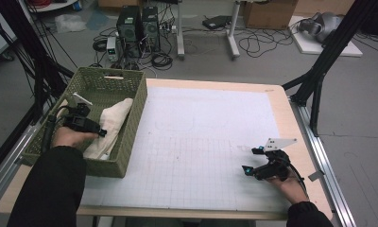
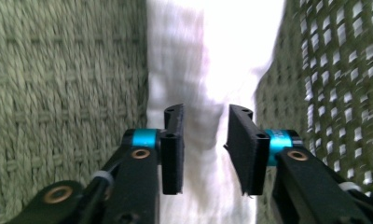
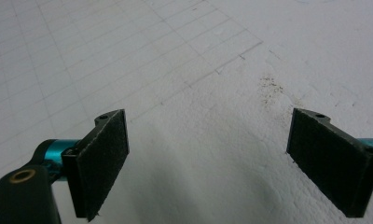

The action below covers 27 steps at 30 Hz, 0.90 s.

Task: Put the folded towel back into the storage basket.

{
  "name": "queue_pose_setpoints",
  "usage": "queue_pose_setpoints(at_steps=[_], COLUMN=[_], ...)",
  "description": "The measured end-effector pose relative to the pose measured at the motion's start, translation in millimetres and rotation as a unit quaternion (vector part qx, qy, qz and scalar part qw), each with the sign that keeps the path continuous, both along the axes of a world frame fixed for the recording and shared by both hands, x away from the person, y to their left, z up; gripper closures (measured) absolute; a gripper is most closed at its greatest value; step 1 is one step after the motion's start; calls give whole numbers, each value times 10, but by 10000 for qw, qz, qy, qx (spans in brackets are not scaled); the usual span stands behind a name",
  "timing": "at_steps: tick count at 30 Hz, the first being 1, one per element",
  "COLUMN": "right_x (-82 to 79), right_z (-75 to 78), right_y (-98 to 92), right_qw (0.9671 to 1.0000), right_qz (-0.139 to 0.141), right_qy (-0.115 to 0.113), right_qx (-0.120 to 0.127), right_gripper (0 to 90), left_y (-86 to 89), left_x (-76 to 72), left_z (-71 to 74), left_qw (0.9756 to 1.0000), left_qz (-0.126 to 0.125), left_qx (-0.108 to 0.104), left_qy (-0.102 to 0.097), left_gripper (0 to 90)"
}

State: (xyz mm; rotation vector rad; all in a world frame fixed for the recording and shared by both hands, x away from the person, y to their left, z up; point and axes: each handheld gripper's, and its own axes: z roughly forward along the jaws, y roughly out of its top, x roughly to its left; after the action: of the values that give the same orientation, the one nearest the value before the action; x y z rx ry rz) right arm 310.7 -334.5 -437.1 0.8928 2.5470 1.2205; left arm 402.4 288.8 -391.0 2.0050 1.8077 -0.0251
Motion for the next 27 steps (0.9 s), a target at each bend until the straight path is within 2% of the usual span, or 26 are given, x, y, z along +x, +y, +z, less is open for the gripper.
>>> queue_pose_setpoints(at_steps=[2, 4, 6, 7, 9, 11, 13, 15, 19, 21, 22, 24, 27], right_x=[0, -2, -3, 0, 3, 6, 3, 6, 2, 1, 1, 3, 5], right_z=[-1, 0, 1, -1, -5, -9, -4, -2, 1, 2, 3, 4, 5], right_y=[2, 4, 6, 8, 14, 19, 15, 9, 10, 16, 15, 11, 5], right_qw=[10000, 10000, 10000, 10000, 10000, 10000, 10000, 10000, 10000, 10000, 10000, 10000, 10000], right_qz=[2, 3, 9, 29, 34, 55, 41, 27, 47, 59, 62, 74, 55], right_qy=[-17, -15, -14, -23, -9, -29, -4, -19, -30, -62, -62, -60, -17], right_qx=[-12, -9, -7, -8, -19, -21, -7, 18, 12, 10, 14, 22, 41], right_gripper=[119, 119, 119, 119, 119, 119, 119, 119, 119, 119, 119, 119, 119], left_y=[-19, -37, -43, -36, -23, -30, -26, -8, 4, -23, -22, -28, -38], left_x=[9, 22, 38, 45, 57, 56, 44, 25, 12, 20, 24, 25, 19], left_z=[-42, -85, -109, -116, -122, -100, -43, 2, -32, -88, -111, -108, -110], left_qw=[9998, 9997, 9998, 9998, 9987, 9970, 9963, 9965, 9993, 9996, 9995, 9989, 9982], left_qz=[-52, -81, -22, 33, 163, 108, 90, -18, -112, -88, -48, -60, -71], left_qx=[89, 84, -32, -155, -491, -747, -816, -805, -358, 107, 151, 314, 379], left_qy=[151, 214, 198, 135, -20, -178, -260, -243, 66, 240, 290, 331, 468], left_gripper=[740, 802, 825, 825, 798, 732, 680, 664, 659, 691, 696, 766, 840])
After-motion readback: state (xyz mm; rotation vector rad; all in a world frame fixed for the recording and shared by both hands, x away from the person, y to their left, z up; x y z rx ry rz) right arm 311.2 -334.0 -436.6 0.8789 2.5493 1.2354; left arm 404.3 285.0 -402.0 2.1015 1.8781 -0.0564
